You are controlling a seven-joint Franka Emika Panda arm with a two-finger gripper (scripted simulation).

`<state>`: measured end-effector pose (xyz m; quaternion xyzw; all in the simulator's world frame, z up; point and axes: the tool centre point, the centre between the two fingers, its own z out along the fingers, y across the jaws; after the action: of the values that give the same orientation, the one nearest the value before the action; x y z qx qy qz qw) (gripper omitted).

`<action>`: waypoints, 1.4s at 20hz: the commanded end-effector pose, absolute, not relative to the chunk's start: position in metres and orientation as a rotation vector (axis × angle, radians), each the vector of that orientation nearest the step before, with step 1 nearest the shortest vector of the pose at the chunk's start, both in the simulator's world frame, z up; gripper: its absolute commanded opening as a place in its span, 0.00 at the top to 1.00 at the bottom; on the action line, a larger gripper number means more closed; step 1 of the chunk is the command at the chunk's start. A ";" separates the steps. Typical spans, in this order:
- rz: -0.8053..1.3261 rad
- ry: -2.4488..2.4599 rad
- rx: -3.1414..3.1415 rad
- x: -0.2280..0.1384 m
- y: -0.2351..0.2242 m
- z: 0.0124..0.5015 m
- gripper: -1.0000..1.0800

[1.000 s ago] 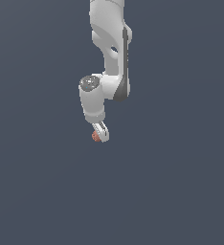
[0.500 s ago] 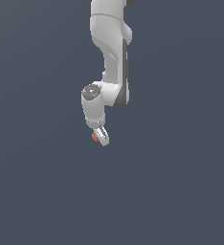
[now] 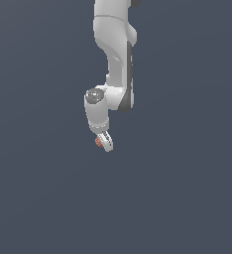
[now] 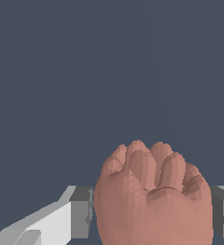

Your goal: Pick up the object and move it to a goal position.

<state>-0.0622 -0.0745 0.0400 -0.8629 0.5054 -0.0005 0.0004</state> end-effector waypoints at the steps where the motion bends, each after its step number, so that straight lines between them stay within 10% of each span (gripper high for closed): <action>1: 0.000 1.588 -2.711 -0.063 -0.075 0.039 1.00; 28: -0.001 1.589 -2.711 0.029 -0.011 0.136 1.00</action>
<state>0.0245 -0.0138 0.1311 -0.8629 0.5053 -0.0008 -0.0002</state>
